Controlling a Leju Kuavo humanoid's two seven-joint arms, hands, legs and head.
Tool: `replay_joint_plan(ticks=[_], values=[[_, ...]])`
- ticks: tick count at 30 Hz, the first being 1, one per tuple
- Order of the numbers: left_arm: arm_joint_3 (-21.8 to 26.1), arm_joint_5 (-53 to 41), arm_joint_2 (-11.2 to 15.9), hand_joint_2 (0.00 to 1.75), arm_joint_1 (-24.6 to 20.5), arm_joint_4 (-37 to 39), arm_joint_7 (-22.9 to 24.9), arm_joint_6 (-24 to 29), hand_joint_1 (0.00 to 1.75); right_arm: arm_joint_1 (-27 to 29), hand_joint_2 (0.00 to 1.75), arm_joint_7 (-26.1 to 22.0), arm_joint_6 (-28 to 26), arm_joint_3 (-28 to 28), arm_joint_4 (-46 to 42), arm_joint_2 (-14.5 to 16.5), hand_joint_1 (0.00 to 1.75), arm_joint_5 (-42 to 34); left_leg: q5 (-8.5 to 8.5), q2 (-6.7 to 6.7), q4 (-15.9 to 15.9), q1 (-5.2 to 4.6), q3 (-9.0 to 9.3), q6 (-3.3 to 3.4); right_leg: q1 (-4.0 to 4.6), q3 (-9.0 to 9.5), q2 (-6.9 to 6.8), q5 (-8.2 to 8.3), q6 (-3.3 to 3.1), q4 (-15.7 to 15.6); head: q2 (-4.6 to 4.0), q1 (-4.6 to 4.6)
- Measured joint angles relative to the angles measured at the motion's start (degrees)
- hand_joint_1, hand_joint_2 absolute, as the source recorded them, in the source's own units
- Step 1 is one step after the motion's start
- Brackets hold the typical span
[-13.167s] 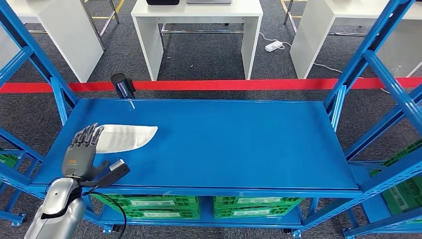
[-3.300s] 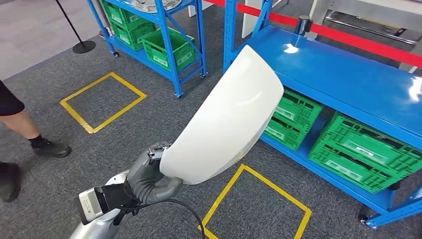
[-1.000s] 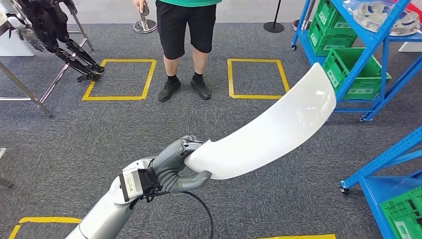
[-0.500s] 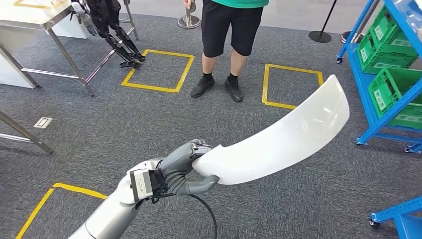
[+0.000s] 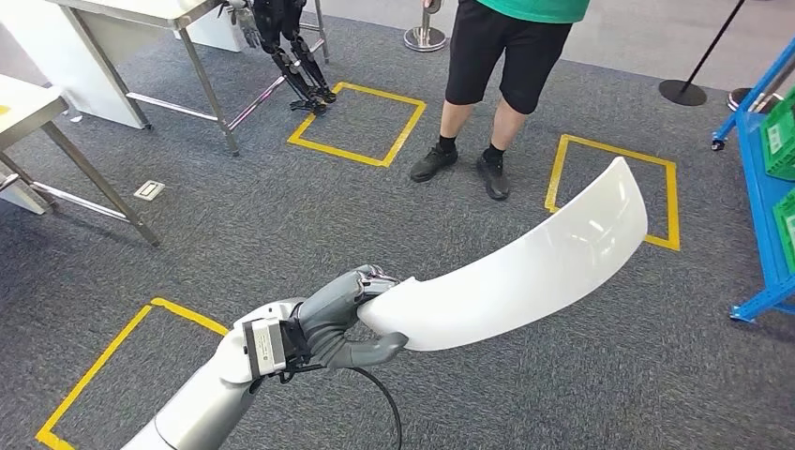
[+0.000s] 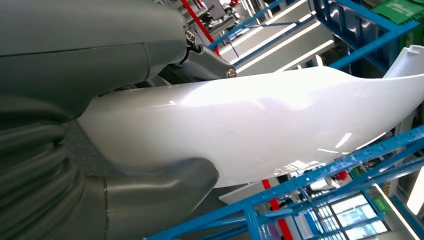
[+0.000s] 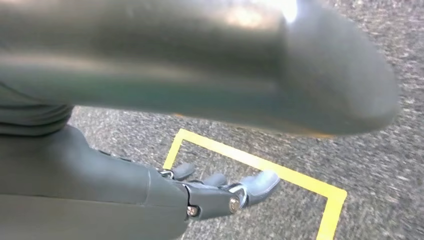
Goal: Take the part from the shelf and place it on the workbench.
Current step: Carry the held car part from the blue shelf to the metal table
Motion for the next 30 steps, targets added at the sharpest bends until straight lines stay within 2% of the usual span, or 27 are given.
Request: replay_joint_plan(ticks=[1, 2, 3, 5, 6, 7, 8, 9, 10, 11, 12, 13, 14, 16, 17, 18, 19, 20, 21, 22, 23, 24, 25, 26, 28, 29, 30], values=[[-0.05, 0.11, 0.01, 1.75, -0.06, -0.02, 0.01, -0.14, 1.75, -0.07, 0.00, 0.20, 0.00, 0.00, -0.01, -0.01, 0.00, -0.24, 0.19, -0.83, -0.18, 0.09, 0.04, 0.38, -0.07, 0.18, -0.39, -0.11, 0.38, -0.02, 0.00, 0.00], [-0.10, 0.24, 0.00, 1.75, -0.12, -0.04, 0.01, -0.28, 1.75, -0.16, 0.00, 0.50, 0.00, -0.01, -0.01, -0.03, 0.00, -0.51, 0.41, -1.59, -0.41, 0.22, 0.14, 0.72, -0.21, 0.24, 0.37, -0.44, 0.80, 0.28, 0.00, 0.03], [-0.15, 0.35, -0.06, 1.75, -0.23, -0.05, 0.02, -0.40, 1.75, -0.23, 0.00, 0.92, 0.12, -0.08, -0.01, -0.05, 0.00, -0.78, 0.66, -2.35, -0.64, 0.42, 0.24, 1.07, -0.37, -0.14, 2.00, -1.29, 1.20, 1.44, 0.00, 0.10], [-0.27, 0.52, -0.25, 1.75, -0.40, -0.03, 0.04, -0.63, 1.75, -0.13, 0.00, 1.97, 0.45, -0.42, -0.01, -0.14, 0.00, -1.29, 1.01, -3.85, -0.84, 0.72, 0.23, 1.49, -0.63, -2.79, 6.14, -4.48, 1.83, 7.21, 0.00, 0.38], [-0.34, 0.62, -0.32, 1.75, -0.39, 0.04, 0.07, -0.76, 1.75, 0.04, 0.00, 2.57, 0.62, -0.69, 0.00, -0.21, 0.00, -1.55, 1.09, -4.69, -0.81, 0.76, 0.12, 1.59, -0.67, -4.82, 7.18, -6.23, 2.00, 11.19, 0.00, 0.49], [-0.41, 0.73, -0.33, 1.75, -0.32, 0.16, 0.07, -0.89, 1.75, 0.24, 0.00, 3.14, 0.68, -0.97, 0.00, -0.30, 0.00, -1.79, 1.12, -5.61, -0.74, 0.78, 0.02, 1.62, -0.70, -6.60, 7.52, -7.23, 2.12, 14.45, 0.00, 0.56], [-0.48, 0.84, -0.32, 1.75, -0.24, 0.31, 0.07, -0.98, 1.75, 0.41, 0.00, 3.75, 0.68, -1.22, -0.01, -0.41, 0.00, -2.05, 1.15, -6.56, -0.64, 0.81, -0.04, 1.60, -0.73, -7.60, 7.61, -7.12, 2.18, 15.97, 0.00, 0.59], [-0.53, 0.94, -0.30, 1.75, -0.18, 0.45, 0.07, -1.03, 1.75, 0.50, 0.00, 4.42, 0.68, -1.45, -0.01, -0.52, 0.00, -2.32, 1.17, -7.49, -0.52, 0.86, -0.08, 1.53, -0.80, -7.53, 7.71, -5.88, 2.20, 15.23, 0.00, 0.62], [-0.57, 1.01, -0.29, 1.75, -0.14, 0.54, 0.07, -1.06, 1.75, 0.54, 0.00, 4.97, 0.68, -1.68, -0.02, -0.65, 0.00, -2.54, 1.17, -8.38, -0.36, 0.93, -0.09, 1.40, -0.92, -6.35, 8.02, -3.78, 2.19, 12.31, 0.00, 0.64], [-0.59, 1.06, -0.29, 1.75, -0.13, 0.58, 0.05, -1.08, 1.75, 0.56, 0.00, 5.48, 0.68, -1.91, -0.02, -0.78, 0.00, -2.71, 1.14, -9.20, -0.19, 1.02, -0.13, 1.20, -1.13, -4.52, 8.89, -1.62, 2.20, 8.14, 0.00, 0.68], [-0.60, 1.11, -0.28, 1.75, -0.12, 0.60, 0.04, -1.10, 1.75, 0.57, 0.00, 5.93, 0.68, -2.17, -0.02, -0.87, 0.00, -2.82, 1.09, -9.99, 0.01, 1.03, -0.26, 0.89, -1.23, -2.86, 10.03, -0.18, 2.15, 4.45, 0.00, 0.71], [-0.63, 1.15, -0.26, 1.75, -0.11, 0.60, 0.02, -1.11, 1.75, 0.60, 0.00, 6.34, 0.68, -2.43, -0.02, -0.93, 0.00, -2.88, 1.09, -10.67, 0.15, 1.03, -0.46, 0.51, -1.28, -1.73, 10.82, 0.63, 1.95, 1.85, 0.00, 0.73], [-0.66, 1.20, -0.22, 1.75, -0.08, 0.61, 0.01, -1.12, 1.75, 0.62, 0.00, 6.75, 0.68, -2.63, -0.02, -0.98, 0.00, -2.93, 1.16, -11.28, 0.17, 1.04, -0.69, 0.09, -1.22, -1.24, 11.30, 0.80, 1.67, 0.59, 0.00, 0.73], [-0.73, 1.28, -0.05, 1.75, 0.05, 0.61, 0.00, -1.14, 1.75, 0.64, 0.00, 7.45, 0.66, -2.83, -0.02, -1.05, 0.00, -3.02, 1.47, -12.27, -0.10, 1.10, -1.08, -0.75, -1.08, -1.26, 10.38, 0.87, 0.78, 0.36, 0.00, 0.72], [-0.74, 1.34, 0.07, 1.75, 0.11, 0.58, 0.00, -1.14, 1.75, 0.62, 0.00, 7.72, 0.64, -2.85, -0.02, -1.08, 0.00, -3.04, 1.38, -11.68, 0.01, 1.09, -1.25, -1.04, -1.10, -1.24, 9.78, 1.03, 0.32, 0.21, 0.00, 0.69], [-0.74, 1.37, 0.18, 1.75, 0.13, 0.57, 0.02, -1.14, 1.75, 0.63, 0.00, 7.92, 0.63, -2.87, -0.02, -1.10, 0.00, -3.04, 0.67, -10.23, 0.93, 1.02, -1.73, -1.31, -1.15, -1.21, 9.13, 1.15, -0.17, 0.05, 0.00, 0.50], [-0.75, 1.40, 0.27, 1.75, 0.12, 0.55, 0.04, -1.13, 1.75, 0.71, 0.00, 8.14, 0.63, -2.93, -0.02, -1.11, 0.00, -3.04, -0.73, -8.38, 3.01, 0.97, -2.67, -1.53, -1.20, -1.18, 8.42, 1.24, -0.59, -0.11, 0.00, 0.28], [-0.79, 1.43, 0.33, 1.75, 0.12, 0.54, 0.08, -1.11, 1.75, 0.86, 0.00, 8.41, 0.63, -3.05, -0.02, -1.13, 0.00, -3.04, -2.74, -6.44, 6.34, 0.96, -4.12, -1.71, -1.09, -1.19, 7.66, 1.22, -0.89, -0.16, 0.00, 0.08], [-0.84, 1.44, 0.39, 1.75, 0.13, 0.55, 0.12, -1.11, 1.75, 1.05, 0.00, 8.69, 0.62, -3.20, -0.02, -1.14, 0.00, -3.04, -4.88, -5.36, 10.38, 1.00, -5.94, -1.92, -0.99, -1.22, 6.85, 1.16, -1.08, -0.15, 0.00, -0.11], [-0.89, 1.46, 0.47, 1.75, 0.21, 0.56, 0.16, -1.10, 1.75, 1.21, 0.00, 8.96, 0.62, -3.38, -0.02, -1.14, 0.00, -3.04, -6.46, -5.02, 14.05, 1.06, -7.57, -2.08, -0.91, -1.25, 6.02, 1.13, -1.13, -0.14, 0.00, -0.13], [-0.95, 1.46, 0.58, 1.75, 0.30, 0.59, 0.25, -1.10, 1.75, 1.31, 0.00, 9.17, 0.61, -3.55, -0.02, -1.15, 0.00, -3.05, -7.06, -4.90, 16.23, 1.08, -8.46, -2.18, -0.87, -1.28, 5.16, 1.11, -1.15, -0.12, 0.00, -0.14], [-1.00, 1.47, 0.70, 1.75, 0.37, 0.61, 0.31, -1.10, 1.75, 1.32, 0.00, 9.28, 0.61, -3.68, -0.02, -1.15, 0.00, -3.06, -6.54, -4.76, 16.21, 1.08, -8.23, -2.20, -0.85, -1.27, 4.37, 1.08, -1.13, -0.10, 0.00, -0.15], [-1.04, 1.47, 0.79, 1.75, 0.40, 0.62, 0.39, -1.10, 1.75, 1.30, 0.00, 9.31, 0.61, -3.78, -0.02, -1.16, 0.00, -3.10, -5.08, -4.41, 13.84, 1.07, -6.79, -2.14, -0.84, -1.19, 3.60, 1.03, -1.06, -0.08, 0.00, -0.15], [-1.08, 1.47, 0.84, 1.75, 0.40, 0.62, 0.46, -1.10, 1.75, 1.27, 0.00, 9.30, 0.61, -3.85, -0.02, -1.15, 0.00, -3.15, -3.22, -3.49, 9.85, 1.02, -4.48, -1.97, -0.82, -1.05, 2.86, 0.94, -0.94, -0.06, 0.00, -0.16], [-1.15, 1.49, 0.82, 1.75, 0.26, 0.60, 0.54, -1.14, 1.75, 1.25, 0.00, 9.19, 0.61, -4.00, -0.02, -1.14, 0.00, -3.30, -0.84, -0.78, 2.48, 0.71, -0.43, -1.23, -0.55, -0.72, 1.57, 0.64, -0.44, 0.07, 0.00, -0.17], [-1.17, 1.52, 0.79, 1.75, 0.19, 0.61, 0.57, -1.18, 1.75, 1.23, 0.00, 9.11, 0.61, -4.08, -0.02, -1.14, 0.00, -3.36, -0.45, -0.01, 0.67, 0.57, 0.46, -0.80, -0.43, -0.59, 0.97, 0.52, -0.13, 0.11, 0.00, -0.14], [-1.20, 1.56, 0.77, 1.75, 0.12, 0.65, 0.60, -1.27, 1.75, 1.20, 0.00, 9.01, 0.61, -4.16, -0.02, -1.14, 0.00, -3.40, -0.45, 0.01, 0.13, 0.42, 0.56, -0.39, -0.34, -0.46, 0.36, 0.44, 0.20, 0.12, 0.00, -0.11]])
